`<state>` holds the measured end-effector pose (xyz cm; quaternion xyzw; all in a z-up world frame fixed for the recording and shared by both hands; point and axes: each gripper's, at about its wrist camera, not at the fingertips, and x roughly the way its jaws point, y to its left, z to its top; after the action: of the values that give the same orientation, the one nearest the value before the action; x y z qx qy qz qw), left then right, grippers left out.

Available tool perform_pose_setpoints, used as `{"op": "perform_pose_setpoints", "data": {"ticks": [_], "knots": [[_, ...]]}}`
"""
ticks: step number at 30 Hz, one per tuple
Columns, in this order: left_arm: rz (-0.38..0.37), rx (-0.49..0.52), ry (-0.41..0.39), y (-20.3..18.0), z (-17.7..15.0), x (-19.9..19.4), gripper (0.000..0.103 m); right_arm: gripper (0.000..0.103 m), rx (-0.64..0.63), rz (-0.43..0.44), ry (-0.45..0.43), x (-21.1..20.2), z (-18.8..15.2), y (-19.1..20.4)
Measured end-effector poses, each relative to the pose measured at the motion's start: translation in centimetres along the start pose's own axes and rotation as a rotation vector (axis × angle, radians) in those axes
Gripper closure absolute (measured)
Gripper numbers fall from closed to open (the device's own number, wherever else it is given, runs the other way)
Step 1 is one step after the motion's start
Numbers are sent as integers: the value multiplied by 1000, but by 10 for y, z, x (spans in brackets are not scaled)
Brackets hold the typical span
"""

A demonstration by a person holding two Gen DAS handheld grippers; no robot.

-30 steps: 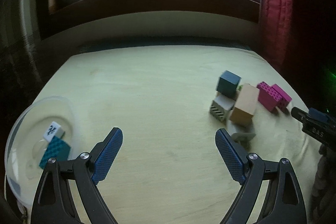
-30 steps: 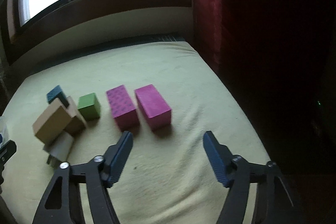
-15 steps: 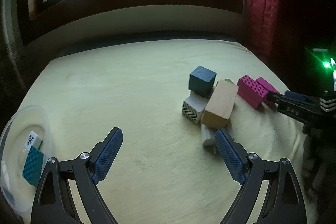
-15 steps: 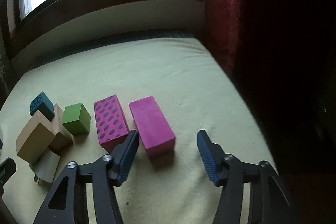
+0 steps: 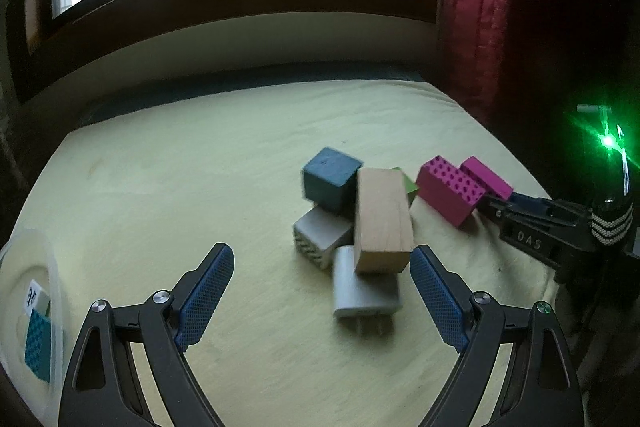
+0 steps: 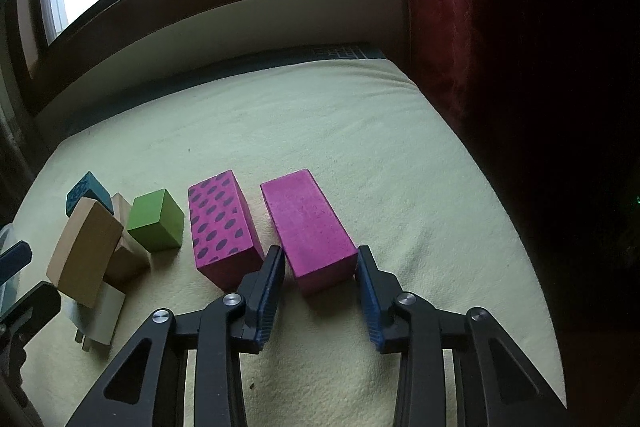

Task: Organize rigid objects
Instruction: 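Grasp the light wooden block with the left tool while the right approaches the pink blocks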

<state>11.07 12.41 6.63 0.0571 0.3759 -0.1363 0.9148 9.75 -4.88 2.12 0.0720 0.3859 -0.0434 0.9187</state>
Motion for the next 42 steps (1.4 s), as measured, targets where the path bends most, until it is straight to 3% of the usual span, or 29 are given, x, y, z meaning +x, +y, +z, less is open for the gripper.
{"op": "perform_pose_setpoints", "data": {"ticks": [11, 24, 42], "knots": [[-33, 17, -5, -15, 11, 10, 13, 65, 9, 7, 2, 3, 2, -3], [-79, -15, 22, -13, 14, 33, 73, 65, 11, 6, 2, 4, 1, -3], [-35, 9, -27, -7, 0, 16, 73, 65, 10, -1, 9, 4, 0, 1]]}}
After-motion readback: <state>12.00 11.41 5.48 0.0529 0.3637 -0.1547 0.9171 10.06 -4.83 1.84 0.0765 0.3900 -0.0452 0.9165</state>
